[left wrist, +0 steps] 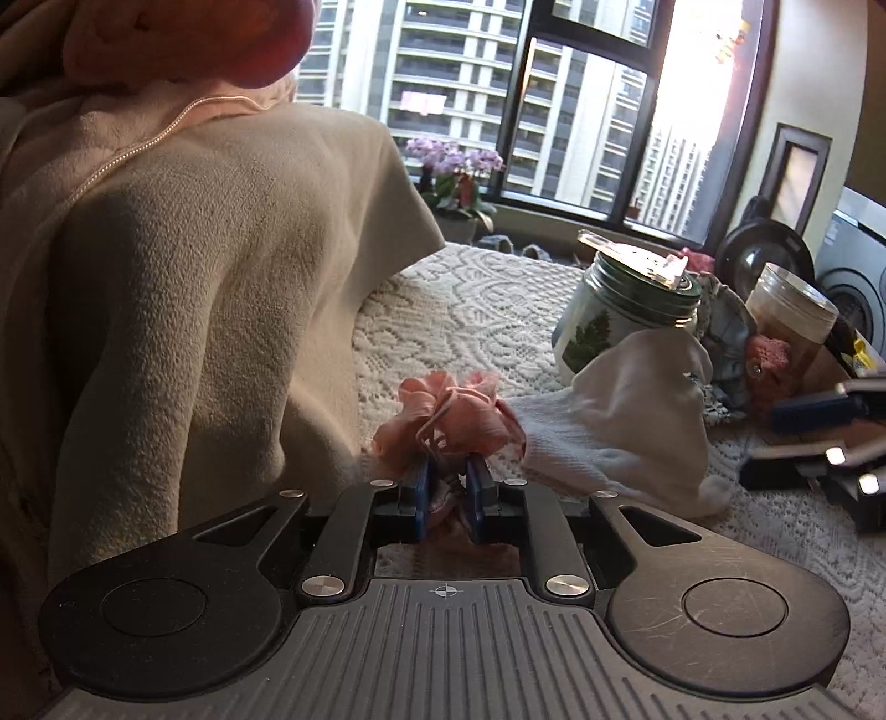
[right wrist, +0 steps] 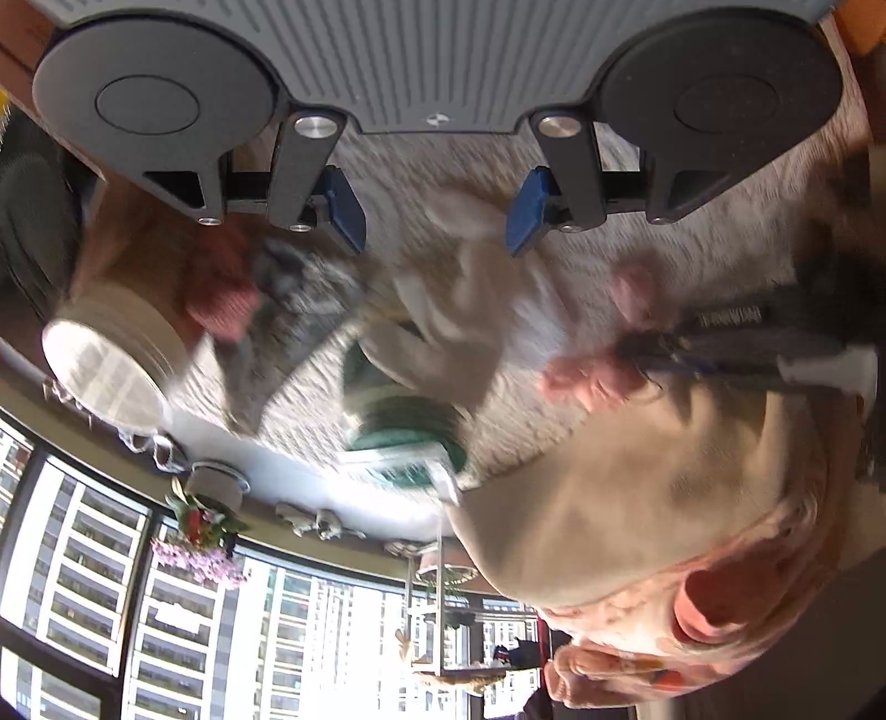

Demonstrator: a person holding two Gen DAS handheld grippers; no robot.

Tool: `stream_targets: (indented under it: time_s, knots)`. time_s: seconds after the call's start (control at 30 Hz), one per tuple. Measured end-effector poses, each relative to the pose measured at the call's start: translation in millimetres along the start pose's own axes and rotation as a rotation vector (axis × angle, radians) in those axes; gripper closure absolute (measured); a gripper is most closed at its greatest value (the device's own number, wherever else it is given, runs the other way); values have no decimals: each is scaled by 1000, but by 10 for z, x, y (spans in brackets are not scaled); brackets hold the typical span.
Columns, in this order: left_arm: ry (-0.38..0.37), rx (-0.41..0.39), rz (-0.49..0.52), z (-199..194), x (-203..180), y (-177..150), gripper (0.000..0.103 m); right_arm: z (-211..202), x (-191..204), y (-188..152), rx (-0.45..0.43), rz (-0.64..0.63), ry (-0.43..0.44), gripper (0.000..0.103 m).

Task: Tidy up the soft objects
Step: 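Grasp the clear plastic strip with the right tool while the left tool holds the scrunchie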

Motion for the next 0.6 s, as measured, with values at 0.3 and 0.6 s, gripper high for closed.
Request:
stream_targets:
  time_s: [0.3,0.6]
  knots:
    - [-13,-49,-10,-53,1,-103,84,30,-218,669,-167,56,-126,44]
    - [-15,-46,-16,-45,0,-95,84,431,-316,845,-188,75,-225,34]
Point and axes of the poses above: each gripper's, at about its wrist camera, not at the fingertips, and z roughly the way its jaws point, x to its left, y to its top, the point moved 4 cm from there along z, roughly the way its jaws point, and after that the axes turned 15 degrees about -z, right-handed, at the moved point
